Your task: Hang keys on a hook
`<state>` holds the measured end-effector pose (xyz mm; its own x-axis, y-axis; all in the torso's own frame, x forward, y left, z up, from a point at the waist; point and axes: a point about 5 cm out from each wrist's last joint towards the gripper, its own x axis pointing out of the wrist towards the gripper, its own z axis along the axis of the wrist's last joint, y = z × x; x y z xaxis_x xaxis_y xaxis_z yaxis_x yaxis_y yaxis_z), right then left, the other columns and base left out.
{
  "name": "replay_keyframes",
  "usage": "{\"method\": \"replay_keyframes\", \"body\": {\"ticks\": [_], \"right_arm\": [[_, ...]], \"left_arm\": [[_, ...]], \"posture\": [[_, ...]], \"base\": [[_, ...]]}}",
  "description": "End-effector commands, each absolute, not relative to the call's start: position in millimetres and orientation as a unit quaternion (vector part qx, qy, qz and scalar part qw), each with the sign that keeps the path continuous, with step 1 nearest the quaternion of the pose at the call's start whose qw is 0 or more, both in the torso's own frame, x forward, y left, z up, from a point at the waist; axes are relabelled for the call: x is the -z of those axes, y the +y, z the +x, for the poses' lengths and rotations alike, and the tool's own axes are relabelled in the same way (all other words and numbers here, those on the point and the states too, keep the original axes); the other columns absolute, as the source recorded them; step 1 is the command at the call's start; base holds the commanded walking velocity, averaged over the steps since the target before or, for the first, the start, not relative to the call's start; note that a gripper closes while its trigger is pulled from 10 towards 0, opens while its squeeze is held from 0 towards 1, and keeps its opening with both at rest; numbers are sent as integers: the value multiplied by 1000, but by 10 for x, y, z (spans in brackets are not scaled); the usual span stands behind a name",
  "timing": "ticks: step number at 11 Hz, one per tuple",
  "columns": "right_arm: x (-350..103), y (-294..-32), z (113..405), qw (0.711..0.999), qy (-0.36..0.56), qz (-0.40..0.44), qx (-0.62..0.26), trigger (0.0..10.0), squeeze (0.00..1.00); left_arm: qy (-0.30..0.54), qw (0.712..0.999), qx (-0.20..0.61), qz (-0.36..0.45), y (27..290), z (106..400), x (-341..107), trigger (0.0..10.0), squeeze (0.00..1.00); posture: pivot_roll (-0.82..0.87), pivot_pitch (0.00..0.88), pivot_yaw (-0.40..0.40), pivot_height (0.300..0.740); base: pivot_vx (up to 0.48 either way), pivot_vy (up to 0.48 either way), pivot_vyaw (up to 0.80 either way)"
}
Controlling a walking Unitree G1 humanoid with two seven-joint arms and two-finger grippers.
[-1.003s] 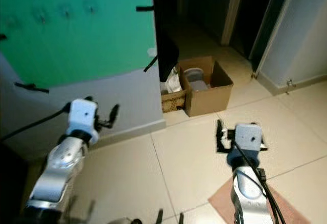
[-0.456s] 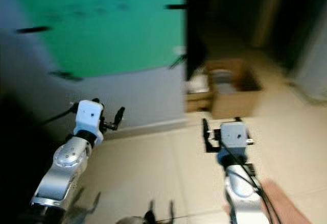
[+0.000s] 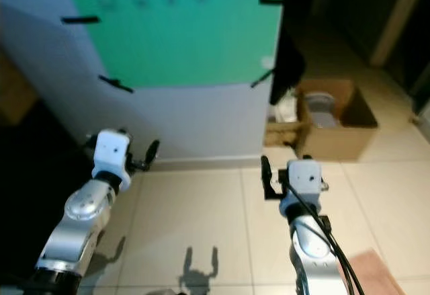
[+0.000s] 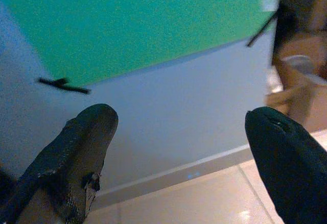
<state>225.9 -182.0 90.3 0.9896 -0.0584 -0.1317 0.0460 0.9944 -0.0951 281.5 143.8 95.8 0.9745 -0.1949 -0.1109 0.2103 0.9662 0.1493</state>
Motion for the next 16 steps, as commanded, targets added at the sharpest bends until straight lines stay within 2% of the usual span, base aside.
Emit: {"method": "replay_keyframes", "body": {"ticks": [1, 3, 10, 12, 16], "right_arm": [[-900, -1896, 2242, 995, 76, -41, 44, 10000, 0], [-869, -1952, 2226, 994, 80, -24, 76, 10000, 0], [-902, -2033, 2312, 994, 87, -56, 48, 10000, 0], [-909, -2072, 2310, 994, 91, -51, 39, 10000, 0], [-868, -2152, 2251, 992, 108, -46, 51, 10000, 0]], "left_arm": [[41, 991, 103, 78, 1412, 2818, -993, 10000, 0], [50, 990, 101, 79, 1429, 2780, -947, 10000, 0], [56, 994, 70, 69, 1440, 2661, -879, 10000, 0], [58, 994, 65, 65, 1420, 2604, -855, 10000, 0], [65, 992, 84, 69, 1341, 2513, -816, 10000, 0]], "posture": [[-161, 27, 98, 740], [-157, 22, 87, 740], [-150, 13, -17, 740], [-154, 15, -26, 740], [-149, 60, -43, 740]], "base": [[262, 0, 0], [292, 0, 0], [326, 0, 0], [337, 0, 0], [341, 0, 0]]}}
